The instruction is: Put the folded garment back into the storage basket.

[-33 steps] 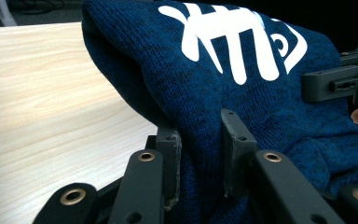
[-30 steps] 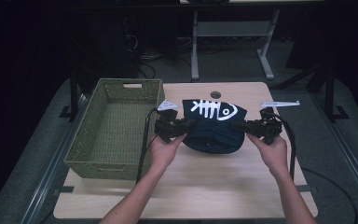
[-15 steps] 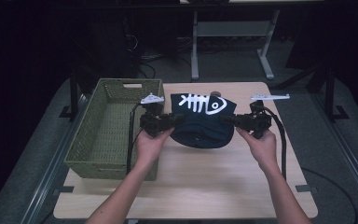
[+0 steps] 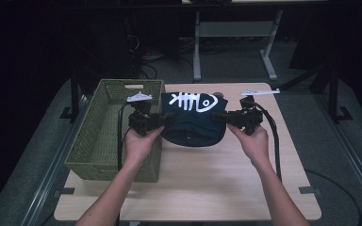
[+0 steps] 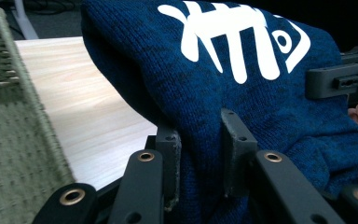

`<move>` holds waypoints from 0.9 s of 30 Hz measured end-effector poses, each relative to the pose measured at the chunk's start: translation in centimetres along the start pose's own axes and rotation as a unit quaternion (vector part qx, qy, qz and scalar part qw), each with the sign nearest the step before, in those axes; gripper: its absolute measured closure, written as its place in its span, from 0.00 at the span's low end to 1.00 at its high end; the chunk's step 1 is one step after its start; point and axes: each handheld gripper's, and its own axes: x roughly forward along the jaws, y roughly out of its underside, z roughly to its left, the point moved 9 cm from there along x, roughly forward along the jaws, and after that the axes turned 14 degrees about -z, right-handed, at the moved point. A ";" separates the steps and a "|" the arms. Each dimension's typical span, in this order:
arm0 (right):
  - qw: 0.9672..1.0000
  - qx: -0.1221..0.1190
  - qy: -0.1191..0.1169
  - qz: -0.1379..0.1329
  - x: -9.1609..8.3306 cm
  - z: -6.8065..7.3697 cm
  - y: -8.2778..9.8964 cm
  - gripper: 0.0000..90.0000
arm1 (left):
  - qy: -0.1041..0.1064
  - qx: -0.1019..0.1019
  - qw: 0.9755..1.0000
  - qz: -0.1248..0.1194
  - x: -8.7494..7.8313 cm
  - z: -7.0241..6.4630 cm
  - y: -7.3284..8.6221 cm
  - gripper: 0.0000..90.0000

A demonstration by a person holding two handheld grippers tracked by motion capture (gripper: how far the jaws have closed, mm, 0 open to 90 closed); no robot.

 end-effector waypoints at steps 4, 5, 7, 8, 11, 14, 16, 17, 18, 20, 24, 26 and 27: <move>1.000 0.003 -0.004 0.001 0.7 0.5 -0.1 0.81 | -0.003 0.003 1.000 0.000 -0.7 0.5 -0.5 0.80; 1.000 0.002 -0.007 0.000 1.0 0.7 -0.2 0.81 | -0.003 0.005 1.000 0.000 -0.9 0.7 -0.6 0.80; 1.000 -0.001 -0.008 0.001 1.3 1.1 -0.3 0.81 | -0.006 0.005 1.000 -0.001 -1.2 0.9 -0.8 0.80; 1.000 -0.002 -0.009 0.001 1.5 1.2 -0.4 0.81 | -0.005 0.006 1.000 -0.002 -1.4 1.0 -0.9 0.80; 1.000 -0.004 -0.010 0.001 2.1 1.8 -0.7 0.81 | -0.008 0.008 1.000 -0.002 -1.9 1.5 -1.2 0.80; 1.000 -0.004 -0.013 0.001 2.5 2.1 -0.8 0.81 | -0.009 0.006 1.000 -0.002 -2.4 2.0 -1.4 0.80; 1.000 -0.005 -0.014 0.003 3.0 2.4 -0.8 0.81 | -0.011 0.006 1.000 -0.002 -2.7 2.3 -1.4 0.80; 1.000 -0.004 -0.015 0.004 3.1 2.5 -0.8 0.81 | -0.012 0.004 1.000 -0.001 -2.9 2.5 -1.4 0.80; 1.000 -0.003 -0.015 0.004 3.4 2.7 -0.8 0.81 | -0.013 0.003 1.000 -0.002 -3.0 2.7 -1.5 0.80; 1.000 0.000 -0.017 0.005 3.8 2.8 -0.8 0.81 | -0.014 0.000 1.000 -0.001 -3.2 3.0 -1.5 0.80; 1.000 0.000 -0.019 0.009 4.6 3.2 -0.8 0.81 | -0.017 -0.002 1.000 0.002 -3.7 3.8 -1.5 0.80; 1.000 -0.002 -0.021 0.009 5.0 3.5 -0.9 0.81 | -0.017 -0.003 1.000 0.002 -4.0 4.1 -1.6 0.80; 1.000 -0.002 -0.021 0.010 5.1 3.6 -0.9 0.81 | -0.020 -0.004 1.000 0.002 -4.1 4.2 -1.7 0.80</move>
